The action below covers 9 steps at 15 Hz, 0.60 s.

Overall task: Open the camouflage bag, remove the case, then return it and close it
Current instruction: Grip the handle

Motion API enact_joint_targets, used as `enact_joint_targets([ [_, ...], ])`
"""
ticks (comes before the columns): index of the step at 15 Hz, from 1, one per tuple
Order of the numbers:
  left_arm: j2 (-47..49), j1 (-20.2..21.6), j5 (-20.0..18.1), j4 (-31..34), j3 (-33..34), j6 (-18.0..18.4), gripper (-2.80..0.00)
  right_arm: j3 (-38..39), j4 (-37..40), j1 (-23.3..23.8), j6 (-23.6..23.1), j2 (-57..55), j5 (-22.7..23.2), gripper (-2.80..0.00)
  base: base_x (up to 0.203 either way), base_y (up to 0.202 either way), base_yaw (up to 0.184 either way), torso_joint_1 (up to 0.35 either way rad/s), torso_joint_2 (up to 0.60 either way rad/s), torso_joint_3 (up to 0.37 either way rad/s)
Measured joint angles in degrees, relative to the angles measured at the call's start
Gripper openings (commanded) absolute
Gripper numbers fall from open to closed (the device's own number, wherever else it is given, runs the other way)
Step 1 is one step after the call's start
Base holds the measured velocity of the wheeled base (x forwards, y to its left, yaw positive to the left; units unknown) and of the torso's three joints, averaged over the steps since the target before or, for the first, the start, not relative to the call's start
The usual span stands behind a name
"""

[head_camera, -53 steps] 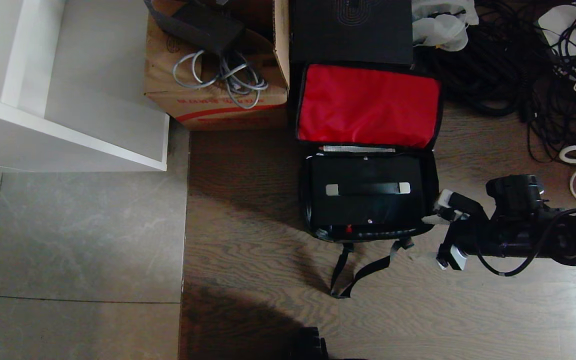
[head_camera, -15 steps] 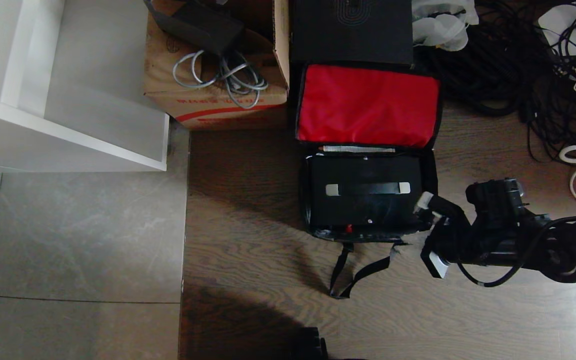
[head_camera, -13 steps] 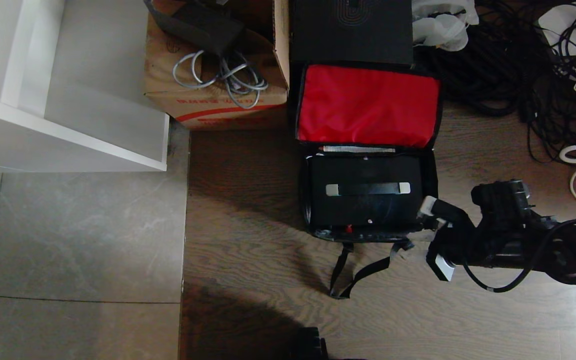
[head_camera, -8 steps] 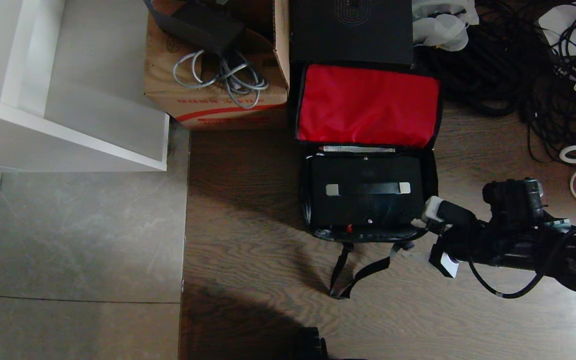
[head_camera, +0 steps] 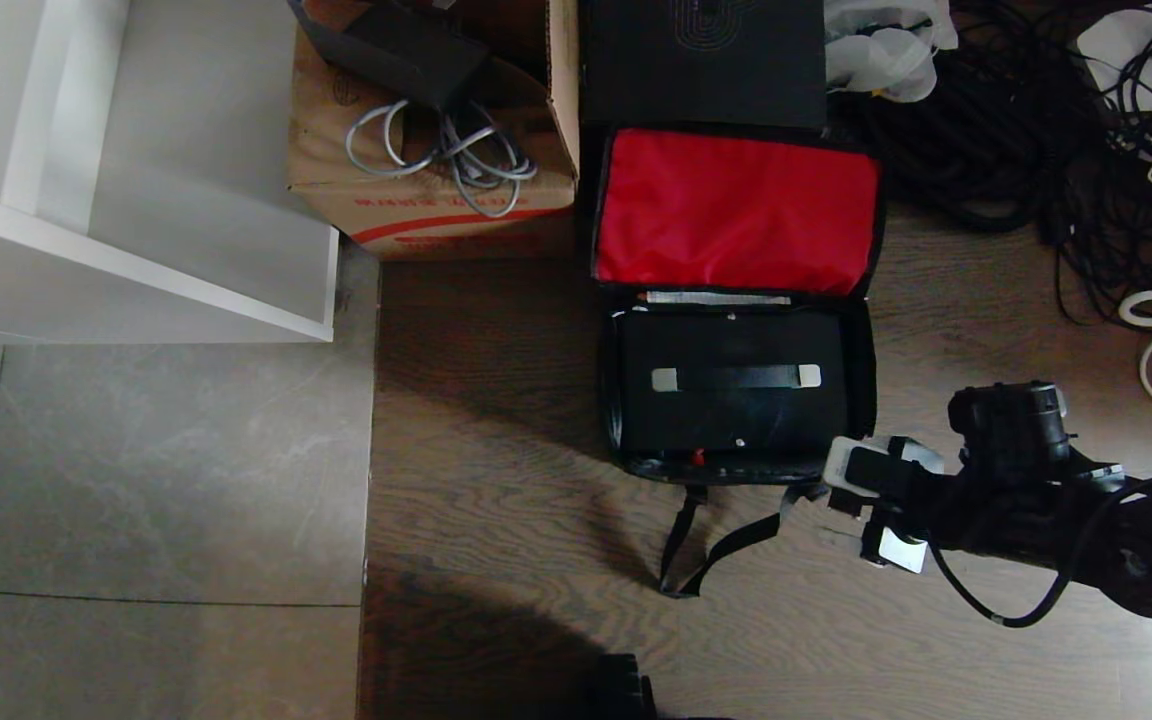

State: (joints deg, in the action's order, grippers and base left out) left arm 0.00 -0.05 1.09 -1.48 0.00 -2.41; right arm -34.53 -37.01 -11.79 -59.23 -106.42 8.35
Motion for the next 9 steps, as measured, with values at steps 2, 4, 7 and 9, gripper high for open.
enact_joint_targets([
  [2,0.0,0.0,0.0,0.0,0.0,0.0,-2.8,-0.8,-0.1,-0.9,-0.4,-0.3,-2.0,0.0,0.0,0.0,0.0,0.0,0.0,0.0],
  [4,0.0,0.0,0.0,0.0,0.0,0.0,-2.8,-0.9,0.0,-1.6,-0.5,-0.5,-3.9,0.0,0.0,0.0,0.0,0.0,0.0,0.0],
  [7,0.0,0.0,0.0,0.0,0.0,0.0,-2.8,-1.2,0.3,-2.8,0.2,-1.7,-6.9,0.0,0.0,0.0,0.0,0.0,0.0,0.0],
  [9,0.0,0.0,0.0,0.0,0.0,0.0,-2.8,-1.3,0.0,-3.5,1.0,-2.9,-7.0,0.0,0.0,0.0,0.0,0.0,0.0,0.0],
])
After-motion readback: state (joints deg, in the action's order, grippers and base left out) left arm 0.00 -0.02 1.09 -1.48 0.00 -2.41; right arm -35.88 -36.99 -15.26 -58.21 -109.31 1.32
